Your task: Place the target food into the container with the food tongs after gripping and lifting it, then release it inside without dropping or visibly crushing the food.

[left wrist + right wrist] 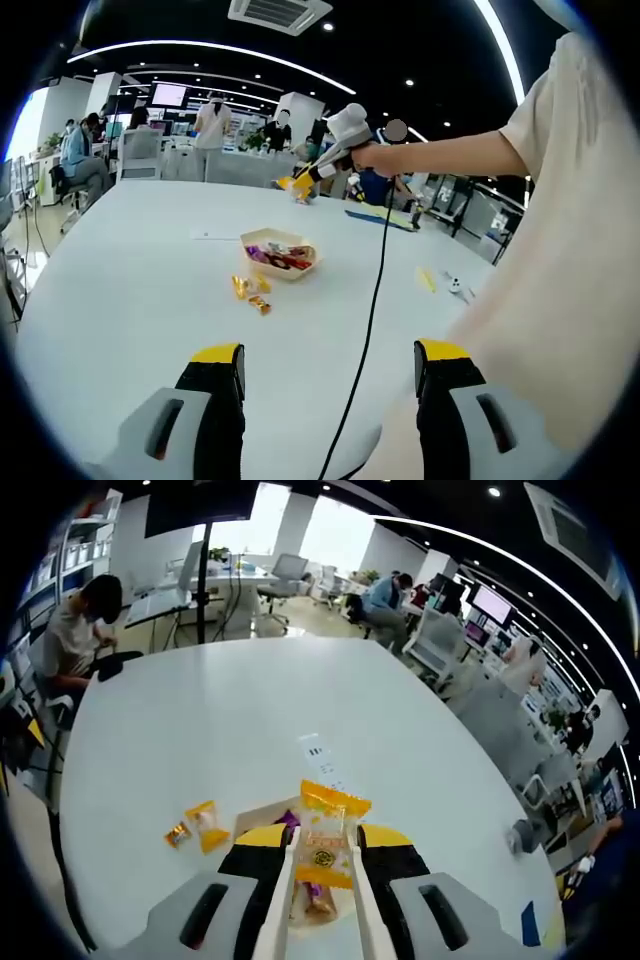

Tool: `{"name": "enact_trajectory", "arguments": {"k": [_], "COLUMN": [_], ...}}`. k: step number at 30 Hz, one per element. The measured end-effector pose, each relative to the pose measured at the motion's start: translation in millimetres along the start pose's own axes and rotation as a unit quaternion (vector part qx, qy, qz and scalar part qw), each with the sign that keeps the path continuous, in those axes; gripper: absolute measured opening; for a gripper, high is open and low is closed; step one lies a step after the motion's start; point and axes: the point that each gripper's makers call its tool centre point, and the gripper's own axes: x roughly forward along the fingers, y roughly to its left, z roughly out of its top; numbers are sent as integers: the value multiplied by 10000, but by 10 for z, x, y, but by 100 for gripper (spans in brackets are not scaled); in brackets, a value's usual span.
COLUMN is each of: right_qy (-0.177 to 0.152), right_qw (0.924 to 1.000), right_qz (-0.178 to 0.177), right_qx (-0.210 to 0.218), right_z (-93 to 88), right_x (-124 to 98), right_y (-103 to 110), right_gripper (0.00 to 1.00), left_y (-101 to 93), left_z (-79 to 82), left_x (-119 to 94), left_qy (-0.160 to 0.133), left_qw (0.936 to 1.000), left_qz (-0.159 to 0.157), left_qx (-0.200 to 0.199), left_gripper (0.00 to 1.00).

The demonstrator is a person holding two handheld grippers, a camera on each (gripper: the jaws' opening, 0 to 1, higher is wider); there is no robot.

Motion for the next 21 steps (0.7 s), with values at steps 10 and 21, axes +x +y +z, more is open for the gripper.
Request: {"name": "enact_trajectory", "arguments": {"k": [10,21], "right_qy": [6,23], "right_qw": [10000,10000], "right_qz": [-11,-6], "right_qx": [7,27], "right_z": [-10,-45], "right_x": [-2,3], "right_y": [-14,-28], "right_gripper": [26,26], "left_y": [19,17], "left_z": [-2,12], "left_x": [-10,14], "left_qy": [13,24], "left_qw": [10000,10000], "left_qz": [11,-4], "left_qx": [0,13], "left_gripper": [69,69]}}
